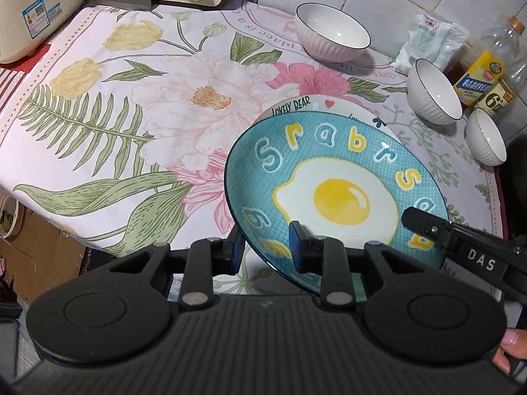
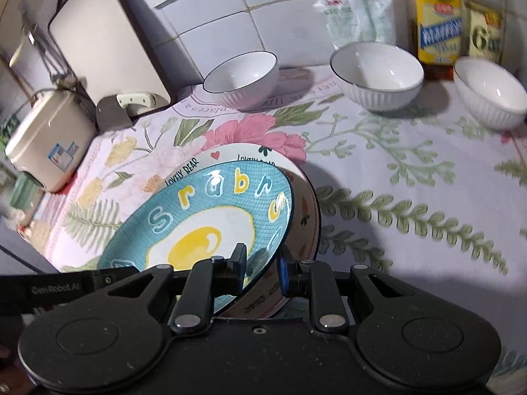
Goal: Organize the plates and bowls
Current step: 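Lower the blue egg plate onto the bunny plate with both tools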
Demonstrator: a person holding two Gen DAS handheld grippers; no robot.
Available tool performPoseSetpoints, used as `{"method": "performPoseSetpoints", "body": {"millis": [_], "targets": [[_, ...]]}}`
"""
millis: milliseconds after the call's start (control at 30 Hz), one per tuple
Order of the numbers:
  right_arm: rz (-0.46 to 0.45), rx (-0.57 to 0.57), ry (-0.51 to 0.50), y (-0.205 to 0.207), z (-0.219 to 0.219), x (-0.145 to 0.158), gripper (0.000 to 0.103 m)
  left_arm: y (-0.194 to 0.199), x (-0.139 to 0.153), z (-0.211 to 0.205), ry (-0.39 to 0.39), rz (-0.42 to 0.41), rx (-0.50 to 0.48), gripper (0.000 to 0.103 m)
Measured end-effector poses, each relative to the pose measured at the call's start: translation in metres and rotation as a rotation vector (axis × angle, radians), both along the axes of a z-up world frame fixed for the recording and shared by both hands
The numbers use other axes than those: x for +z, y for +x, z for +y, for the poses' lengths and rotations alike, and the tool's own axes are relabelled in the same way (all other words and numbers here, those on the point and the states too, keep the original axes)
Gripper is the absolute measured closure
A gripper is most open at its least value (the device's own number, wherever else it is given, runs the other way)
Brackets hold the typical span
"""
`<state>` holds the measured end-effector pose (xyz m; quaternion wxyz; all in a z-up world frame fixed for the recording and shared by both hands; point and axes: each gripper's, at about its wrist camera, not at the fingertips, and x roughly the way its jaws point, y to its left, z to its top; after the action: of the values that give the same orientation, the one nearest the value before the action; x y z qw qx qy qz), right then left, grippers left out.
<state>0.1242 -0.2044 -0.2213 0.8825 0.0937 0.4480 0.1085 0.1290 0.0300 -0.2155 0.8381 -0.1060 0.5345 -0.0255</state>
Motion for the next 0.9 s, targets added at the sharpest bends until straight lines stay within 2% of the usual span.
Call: {"method": "performPoseSetpoints", "body": {"millis": [67,167,267,367,467,700,833,900], "targets": [[-0.001,0.017,-0.03,0.003,0.001,0.0,0.079,0.003,-0.002,-0.003,0.006,0.013,-0.006,0.076],[0.004,0.032,-0.064,0.008,0.002,0.001,0.078,0.006,-0.005,-0.001,-0.027,0.038,0.008,0.076],[0.019,0.067,-0.127,0.011,0.01,0.002,0.075,0.008,-0.009,0.0,-0.035,0.067,0.013,0.076],[-0.004,0.102,-0.209,0.008,0.02,0.002,0.07,0.01,-0.011,0.003,-0.043,0.087,0.016,0.077],[-0.001,0.098,-0.245,0.007,0.024,0.001,0.069,0.013,-0.014,0.003,-0.045,0.129,0.028,0.077],[-0.032,0.115,-0.387,0.004,0.034,-0.003,0.066,0.015,-0.016,-0.004,-0.002,0.152,0.014,0.077],[-0.082,0.161,-0.409,-0.002,0.039,0.002,0.066,0.014,-0.009,-0.009,0.037,0.134,-0.003,0.077],[-0.091,0.154,-0.387,-0.005,0.038,0.007,0.065,0.013,-0.003,-0.011,0.053,0.13,-0.01,0.077]]}}
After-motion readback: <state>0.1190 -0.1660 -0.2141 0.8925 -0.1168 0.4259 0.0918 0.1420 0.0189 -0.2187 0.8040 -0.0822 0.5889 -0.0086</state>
